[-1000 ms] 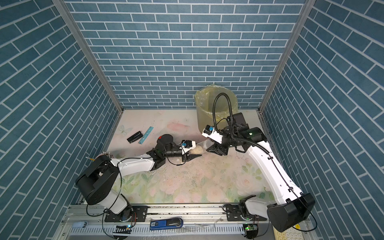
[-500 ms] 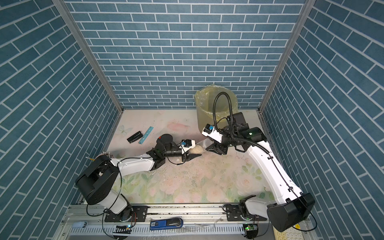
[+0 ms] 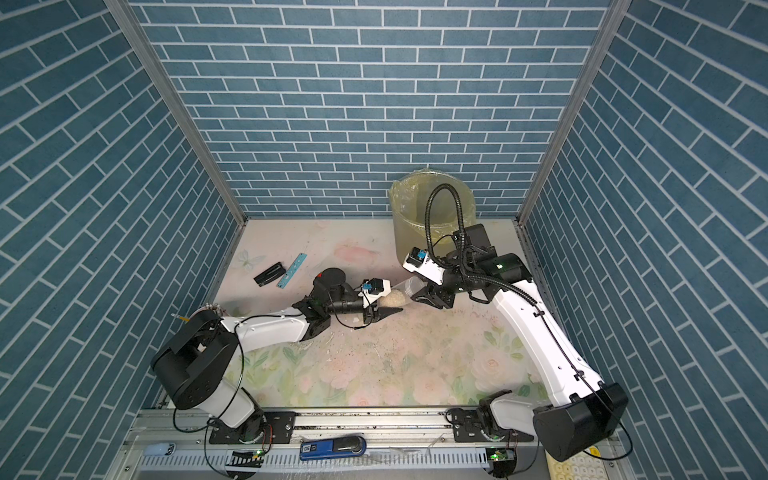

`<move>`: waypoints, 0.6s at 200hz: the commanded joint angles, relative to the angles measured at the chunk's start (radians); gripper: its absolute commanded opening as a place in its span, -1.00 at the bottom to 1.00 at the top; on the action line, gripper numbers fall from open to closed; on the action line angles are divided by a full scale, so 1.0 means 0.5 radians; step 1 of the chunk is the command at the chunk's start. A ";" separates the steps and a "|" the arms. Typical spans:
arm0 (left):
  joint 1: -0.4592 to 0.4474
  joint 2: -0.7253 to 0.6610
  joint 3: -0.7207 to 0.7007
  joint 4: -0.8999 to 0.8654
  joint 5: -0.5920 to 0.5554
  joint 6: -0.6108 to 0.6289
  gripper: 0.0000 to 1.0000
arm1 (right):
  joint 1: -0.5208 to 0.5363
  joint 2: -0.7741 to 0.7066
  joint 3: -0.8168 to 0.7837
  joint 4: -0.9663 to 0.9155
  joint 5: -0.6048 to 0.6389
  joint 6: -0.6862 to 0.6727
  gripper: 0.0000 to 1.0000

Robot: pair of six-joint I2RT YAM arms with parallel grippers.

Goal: Empty moldy rice from jars
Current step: Unscrew the lid from the jar.

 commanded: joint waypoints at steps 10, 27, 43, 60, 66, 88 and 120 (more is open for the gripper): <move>0.040 0.022 0.038 0.029 -0.074 -0.104 -1.00 | 0.003 0.007 0.007 -0.042 0.033 -0.002 0.43; 0.041 0.018 0.037 0.030 -0.071 -0.106 -1.00 | 0.006 0.011 0.005 -0.035 0.038 0.000 0.58; 0.041 0.015 0.037 0.025 -0.069 -0.101 -1.00 | 0.006 0.010 0.002 -0.030 0.039 -0.001 0.60; 0.041 0.014 0.036 0.021 -0.067 -0.102 -1.00 | 0.006 0.009 -0.001 -0.017 0.047 0.000 0.63; 0.041 0.015 0.037 0.021 -0.067 -0.103 -1.00 | 0.006 0.008 -0.002 -0.010 0.061 0.011 0.82; 0.038 0.015 0.034 0.025 -0.069 -0.106 -1.00 | 0.005 0.008 0.013 -0.021 0.099 0.015 0.97; 0.038 0.012 0.036 0.019 -0.076 -0.094 -1.00 | 0.003 -0.051 0.005 -0.009 0.126 0.021 0.97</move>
